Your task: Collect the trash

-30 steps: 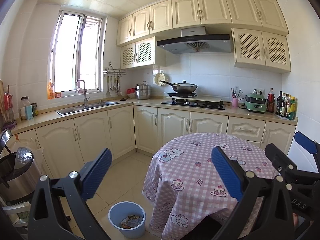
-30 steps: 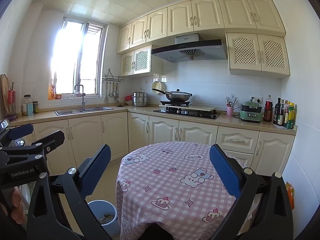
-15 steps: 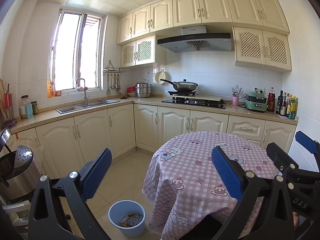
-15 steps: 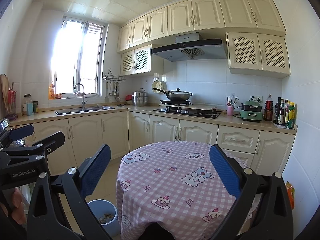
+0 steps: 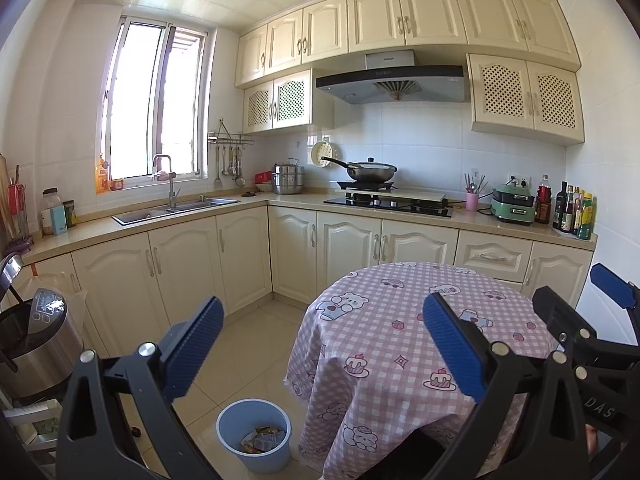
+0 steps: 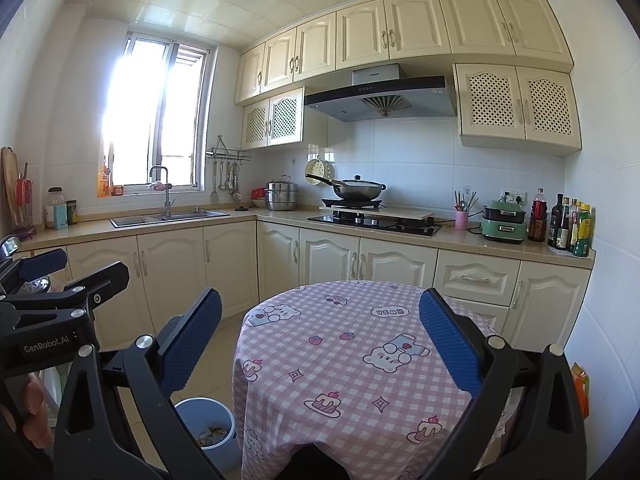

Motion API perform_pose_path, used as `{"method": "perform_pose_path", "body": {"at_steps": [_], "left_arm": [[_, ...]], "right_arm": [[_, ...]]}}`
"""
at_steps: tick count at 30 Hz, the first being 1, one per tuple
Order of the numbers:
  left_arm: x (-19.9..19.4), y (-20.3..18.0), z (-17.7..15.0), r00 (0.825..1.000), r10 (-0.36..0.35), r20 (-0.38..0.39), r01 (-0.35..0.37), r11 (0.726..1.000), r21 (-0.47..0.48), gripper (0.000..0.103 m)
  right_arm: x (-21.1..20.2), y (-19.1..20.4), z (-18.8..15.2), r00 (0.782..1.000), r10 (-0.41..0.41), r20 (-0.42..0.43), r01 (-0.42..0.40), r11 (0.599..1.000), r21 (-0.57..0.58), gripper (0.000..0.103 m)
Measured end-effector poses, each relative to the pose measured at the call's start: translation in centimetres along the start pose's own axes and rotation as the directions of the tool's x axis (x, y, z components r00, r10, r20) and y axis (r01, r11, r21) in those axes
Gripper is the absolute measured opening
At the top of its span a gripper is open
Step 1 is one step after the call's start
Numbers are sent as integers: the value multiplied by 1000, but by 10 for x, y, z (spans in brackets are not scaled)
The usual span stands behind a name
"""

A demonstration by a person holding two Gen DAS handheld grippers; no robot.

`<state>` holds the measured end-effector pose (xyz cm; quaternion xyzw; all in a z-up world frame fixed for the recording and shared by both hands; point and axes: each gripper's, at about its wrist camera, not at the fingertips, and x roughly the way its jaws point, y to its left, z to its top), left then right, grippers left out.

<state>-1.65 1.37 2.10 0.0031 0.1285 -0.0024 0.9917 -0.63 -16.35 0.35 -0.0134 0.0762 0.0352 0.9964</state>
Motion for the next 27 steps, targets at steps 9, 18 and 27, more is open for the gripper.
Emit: {"method": "perform_pose_path", "body": {"at_steps": [9,18,27], "left_arm": [[1,4,2,1000,6,-3,-6,1000,-8,98],[0,7,2,1000,9,-4,-9,1000,-12,98],[2,10,2,1000,12,-9,-12,1000,-13,98]], "right_arm": [[4,1,1,1000,5,-6,-5,1000,-2,96],[5,2,1,1000,10,-6,-10,1000,-6,96],[8,4,2,1000,14,-10,-15,1000,-11,96]]}}
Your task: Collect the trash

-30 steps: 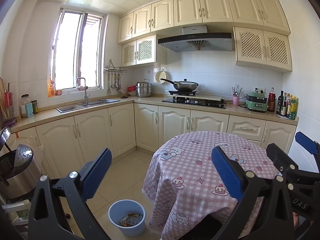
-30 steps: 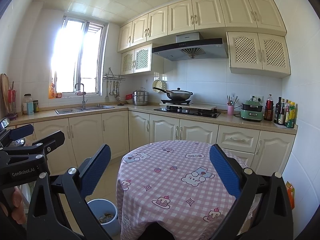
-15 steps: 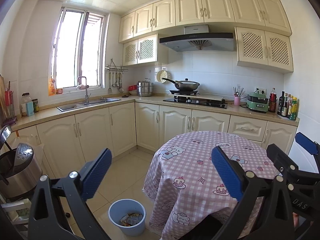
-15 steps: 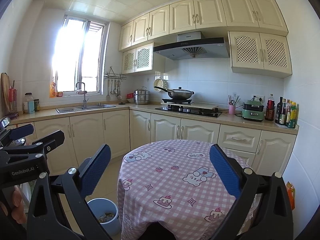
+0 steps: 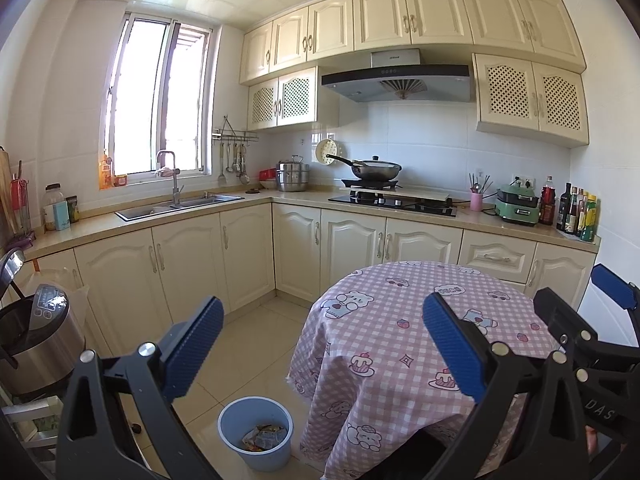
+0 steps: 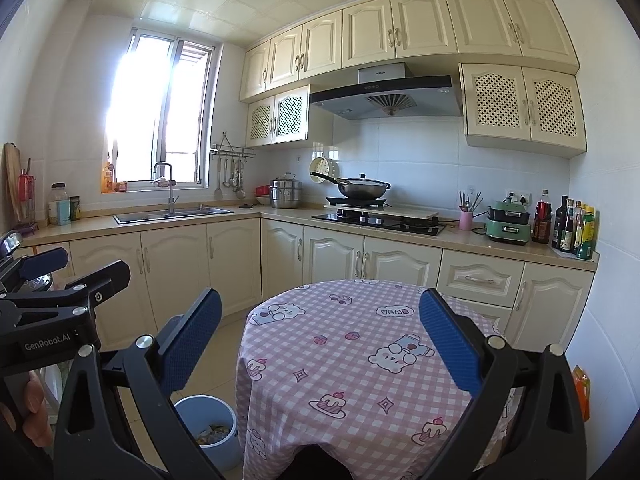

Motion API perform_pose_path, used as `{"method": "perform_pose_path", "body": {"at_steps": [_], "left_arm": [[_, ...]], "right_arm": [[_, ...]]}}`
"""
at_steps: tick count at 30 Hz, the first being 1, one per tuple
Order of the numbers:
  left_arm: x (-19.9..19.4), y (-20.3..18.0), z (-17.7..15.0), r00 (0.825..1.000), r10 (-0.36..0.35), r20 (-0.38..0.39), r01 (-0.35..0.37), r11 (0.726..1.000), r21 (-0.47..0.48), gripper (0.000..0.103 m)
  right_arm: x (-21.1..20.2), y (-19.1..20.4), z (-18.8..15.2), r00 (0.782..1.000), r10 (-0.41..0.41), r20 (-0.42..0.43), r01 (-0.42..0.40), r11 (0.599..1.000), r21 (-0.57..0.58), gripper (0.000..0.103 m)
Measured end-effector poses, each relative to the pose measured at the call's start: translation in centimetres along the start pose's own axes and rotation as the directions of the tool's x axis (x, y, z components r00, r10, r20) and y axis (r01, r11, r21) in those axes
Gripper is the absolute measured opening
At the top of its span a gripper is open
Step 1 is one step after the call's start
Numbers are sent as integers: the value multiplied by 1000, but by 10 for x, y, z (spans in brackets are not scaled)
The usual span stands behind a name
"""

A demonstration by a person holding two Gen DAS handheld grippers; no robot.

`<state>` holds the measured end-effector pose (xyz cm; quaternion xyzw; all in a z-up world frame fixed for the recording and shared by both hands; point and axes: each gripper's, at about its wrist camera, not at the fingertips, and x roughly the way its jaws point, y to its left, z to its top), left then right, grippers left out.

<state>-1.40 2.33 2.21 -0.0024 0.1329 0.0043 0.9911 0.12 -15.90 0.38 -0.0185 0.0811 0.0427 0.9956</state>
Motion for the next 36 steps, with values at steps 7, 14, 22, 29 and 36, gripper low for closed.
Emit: {"method": "perform_pose_path", "body": {"at_steps": [7,14,22,29,36], "left_arm": [[5,5,-3,1000,2,-15,-2,1000,-3,98],[7,10,-5,1000,4,-25,-5,1000,-9,98],[10,12,-7,999,7,-33,-7,1000,-14,98],[12,12,-7,999,8,-39,-8,1000,-14,98],[20,16,-10,999,16,-49,-17,1000,-19,98]], "right_arm": [[4,2,-2,1000,5,-11,-5,1000,-2,96],[9,4,-5,1000,8,-27,-8,1000,-6,96],[11,4,-4,999,10,-31,-10,1000,-7,96],[13,4,-5,999,9,-37,-9,1000,-8,96],[24,5,-8,999,11,-51,-12,1000,-3,96]]}}
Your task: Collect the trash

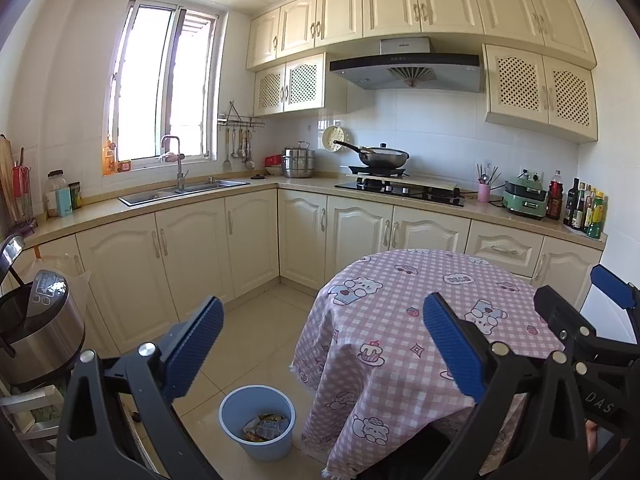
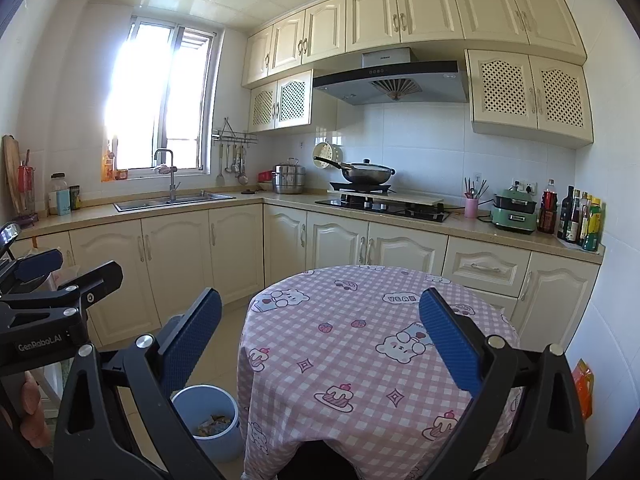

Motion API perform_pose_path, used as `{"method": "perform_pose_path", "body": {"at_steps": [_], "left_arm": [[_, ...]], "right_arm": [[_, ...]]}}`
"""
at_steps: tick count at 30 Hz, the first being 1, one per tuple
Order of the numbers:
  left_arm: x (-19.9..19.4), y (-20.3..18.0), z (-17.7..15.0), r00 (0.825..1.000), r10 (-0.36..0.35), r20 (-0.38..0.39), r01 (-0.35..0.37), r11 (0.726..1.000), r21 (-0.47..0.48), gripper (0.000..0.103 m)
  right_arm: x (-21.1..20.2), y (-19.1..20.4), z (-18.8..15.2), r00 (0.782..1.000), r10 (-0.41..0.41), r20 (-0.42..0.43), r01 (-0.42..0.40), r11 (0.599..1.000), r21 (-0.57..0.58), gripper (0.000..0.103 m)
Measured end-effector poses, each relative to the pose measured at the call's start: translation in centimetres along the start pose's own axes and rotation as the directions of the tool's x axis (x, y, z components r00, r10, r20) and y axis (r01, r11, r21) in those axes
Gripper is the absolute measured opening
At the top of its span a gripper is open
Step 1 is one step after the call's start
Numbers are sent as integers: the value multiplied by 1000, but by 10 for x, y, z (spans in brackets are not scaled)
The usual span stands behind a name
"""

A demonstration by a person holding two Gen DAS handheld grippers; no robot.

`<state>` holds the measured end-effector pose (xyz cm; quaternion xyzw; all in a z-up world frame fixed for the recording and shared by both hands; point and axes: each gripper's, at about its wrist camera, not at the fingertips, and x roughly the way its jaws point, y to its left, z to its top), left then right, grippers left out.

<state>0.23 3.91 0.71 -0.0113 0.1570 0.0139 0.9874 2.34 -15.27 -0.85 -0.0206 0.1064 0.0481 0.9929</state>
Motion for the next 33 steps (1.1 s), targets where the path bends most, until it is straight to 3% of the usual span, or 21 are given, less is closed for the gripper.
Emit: {"method": "perform_pose_path", "body": {"at_steps": [21,33], "left_arm": [[49,7,7,997,65,-47,-65,998,1,98],[91,-1,-3,989,77,-129,-76,997,12,98]], "right_arm": [[63,-6,-1,996,61,-61,-60,998,25,96],[102,-30,-13,992,28,-127,-23,999,48,96]]}}
